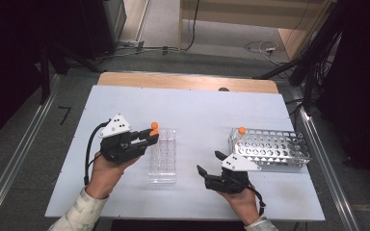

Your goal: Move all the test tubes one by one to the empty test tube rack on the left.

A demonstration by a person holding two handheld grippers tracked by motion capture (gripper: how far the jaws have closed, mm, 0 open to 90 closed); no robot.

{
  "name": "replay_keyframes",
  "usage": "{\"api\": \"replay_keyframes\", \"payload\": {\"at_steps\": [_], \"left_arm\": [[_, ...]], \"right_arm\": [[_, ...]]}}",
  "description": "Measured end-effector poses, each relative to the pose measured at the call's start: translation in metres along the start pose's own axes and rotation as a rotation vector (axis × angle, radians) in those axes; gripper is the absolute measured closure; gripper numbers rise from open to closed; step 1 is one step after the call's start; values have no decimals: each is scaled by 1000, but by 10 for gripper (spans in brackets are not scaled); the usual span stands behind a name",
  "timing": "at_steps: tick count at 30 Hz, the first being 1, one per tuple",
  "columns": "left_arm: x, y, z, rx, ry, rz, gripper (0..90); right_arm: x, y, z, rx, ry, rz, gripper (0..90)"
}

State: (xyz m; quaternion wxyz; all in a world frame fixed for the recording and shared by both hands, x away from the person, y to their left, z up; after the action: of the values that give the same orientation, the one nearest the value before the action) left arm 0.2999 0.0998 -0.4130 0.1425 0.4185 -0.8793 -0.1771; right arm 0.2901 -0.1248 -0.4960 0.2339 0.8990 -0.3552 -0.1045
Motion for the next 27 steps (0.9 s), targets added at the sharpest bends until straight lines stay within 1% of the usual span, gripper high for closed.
{"api": "replay_keyframes", "payload": {"at_steps": [5,9,14,16,19,22,25,27], "left_arm": [[-1,1,2,-7,-6,-9,699],[-2,-4,8,-21,-8,-21,699],[-2,-12,19,-56,-20,-42,699],[0,-14,23,-70,-27,-52,699],[1,-16,27,-88,-42,-68,699],[2,-18,32,-119,-61,-82,698],[2,-18,35,-131,-68,-89,698],[2,-17,35,-133,-73,-94,698]], "right_arm": [[0,0,0,-1,0,2,216],[0,0,0,-1,3,2,217],[1,0,1,-4,7,6,217],[1,0,1,-3,0,7,217],[1,0,1,-4,1,7,217],[1,0,1,-4,3,7,217],[1,0,1,-3,6,7,218],[1,0,1,-5,-1,10,219]]}}
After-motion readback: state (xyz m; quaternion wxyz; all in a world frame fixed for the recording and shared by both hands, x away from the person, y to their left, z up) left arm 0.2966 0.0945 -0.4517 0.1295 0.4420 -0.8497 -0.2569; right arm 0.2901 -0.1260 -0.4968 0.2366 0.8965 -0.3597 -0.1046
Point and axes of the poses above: each handheld gripper's, and its own axes: y roughly backward along the jaws, z roughly out of its underside, x roughly to its right, the point moved 8 cm from there along -y, roughly forward along the jaws, and after that the axes turned 4 degrees about -z, right-handed, at the moved point
